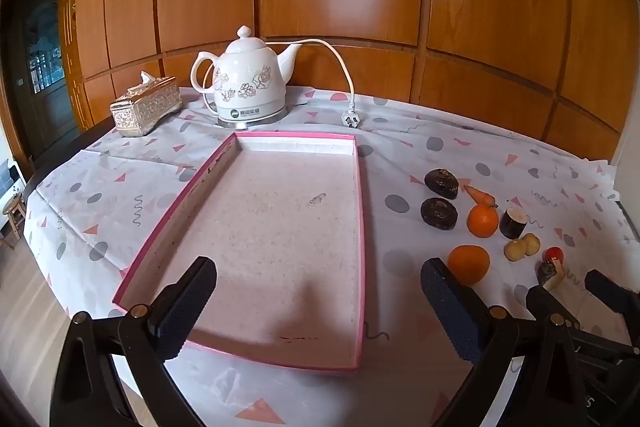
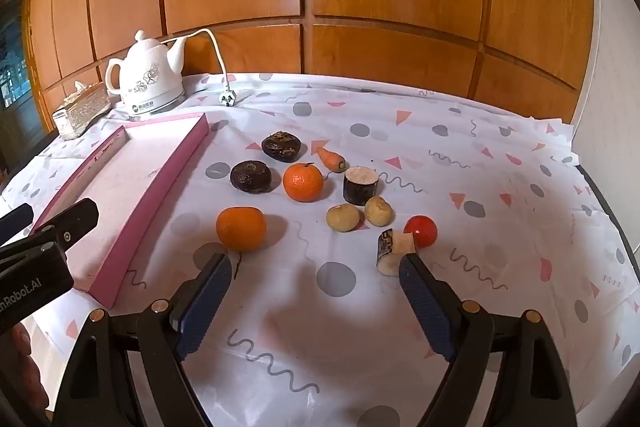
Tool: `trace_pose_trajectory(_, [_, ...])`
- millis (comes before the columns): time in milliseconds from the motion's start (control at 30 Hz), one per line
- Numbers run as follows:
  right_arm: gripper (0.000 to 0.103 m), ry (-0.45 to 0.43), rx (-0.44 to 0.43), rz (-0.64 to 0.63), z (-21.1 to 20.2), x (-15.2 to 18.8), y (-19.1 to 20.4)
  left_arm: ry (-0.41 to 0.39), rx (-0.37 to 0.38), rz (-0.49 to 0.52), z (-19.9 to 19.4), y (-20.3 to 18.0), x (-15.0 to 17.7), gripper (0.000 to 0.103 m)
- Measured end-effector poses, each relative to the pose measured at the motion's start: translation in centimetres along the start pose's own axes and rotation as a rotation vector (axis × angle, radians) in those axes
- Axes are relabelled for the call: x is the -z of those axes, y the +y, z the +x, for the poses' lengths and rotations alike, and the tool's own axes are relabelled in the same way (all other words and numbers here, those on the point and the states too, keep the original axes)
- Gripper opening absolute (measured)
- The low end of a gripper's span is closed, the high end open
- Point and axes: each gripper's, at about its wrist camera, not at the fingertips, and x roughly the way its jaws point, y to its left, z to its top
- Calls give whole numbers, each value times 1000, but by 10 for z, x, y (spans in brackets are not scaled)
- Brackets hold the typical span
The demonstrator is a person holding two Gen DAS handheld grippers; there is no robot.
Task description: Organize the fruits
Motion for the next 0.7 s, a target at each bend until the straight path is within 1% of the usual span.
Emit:
trace_pose_trajectory(333, [87, -1, 1, 8, 0, 0, -3, -4, 4, 0, -3, -1, 0, 103])
trace_pose_trajectory(700, [87, -13, -1, -12, -4, -1, 0, -1, 5, 2, -3, -3, -1, 103])
